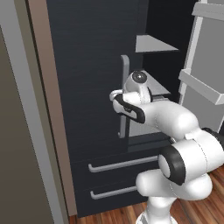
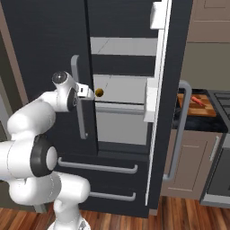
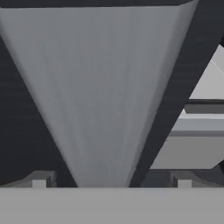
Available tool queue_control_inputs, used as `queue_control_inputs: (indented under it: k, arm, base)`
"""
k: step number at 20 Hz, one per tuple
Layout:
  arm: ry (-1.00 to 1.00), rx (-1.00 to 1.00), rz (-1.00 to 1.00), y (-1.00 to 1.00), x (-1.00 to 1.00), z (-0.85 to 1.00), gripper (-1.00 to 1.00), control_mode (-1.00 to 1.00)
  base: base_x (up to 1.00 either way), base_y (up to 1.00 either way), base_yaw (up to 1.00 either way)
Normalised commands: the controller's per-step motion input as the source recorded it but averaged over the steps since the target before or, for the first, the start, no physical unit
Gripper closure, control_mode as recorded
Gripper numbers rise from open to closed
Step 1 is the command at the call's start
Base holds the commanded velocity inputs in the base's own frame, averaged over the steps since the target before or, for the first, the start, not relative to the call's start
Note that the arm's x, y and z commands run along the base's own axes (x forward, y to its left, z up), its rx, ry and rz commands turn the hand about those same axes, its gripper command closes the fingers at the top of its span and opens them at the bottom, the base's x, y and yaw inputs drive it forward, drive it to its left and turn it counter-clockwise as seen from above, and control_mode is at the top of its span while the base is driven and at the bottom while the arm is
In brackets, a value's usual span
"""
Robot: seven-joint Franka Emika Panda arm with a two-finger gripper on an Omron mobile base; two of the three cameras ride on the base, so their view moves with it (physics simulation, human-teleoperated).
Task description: Retrieve a lemon from the fridge and place it on the cutting board with the fish.
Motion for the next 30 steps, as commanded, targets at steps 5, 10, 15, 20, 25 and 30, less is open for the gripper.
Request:
queue_control_inputs:
  k: [5, 10, 15, 20, 25, 30]
  arm:
    - [-0.05, -0.01, -0.01, 0.18, 0.35, 0.00, -1.00, -1.00]
    - [-0.03, 0.00, 0.00, 0.06, 0.30, 0.00, -1.00, -1.00]
    - [-0.04, 0.00, 0.00, 0.00, 0.39, 0.00, 1.00, -1.00]
    - [-0.01, 0.00, 0.00, 0.00, 0.12, 0.00, 1.00, -1.00]
    - [0.00, 0.00, 0.00, 0.00, 0.00, 0.00, 1.00, -1.00]
    - [0.00, 0.00, -0.03, 0.00, -0.42, 0.00, 1.00, -1.00]
  base:
    - [0.00, 0.00, 0.00]
    - [0.00, 0.00, 0.00]
    - [0.00, 0.00, 0.00]
    - [0.00, 0.00, 0.00]
    - [0.00, 0.00, 0.00]
    - [0.00, 0.00, 0.00]
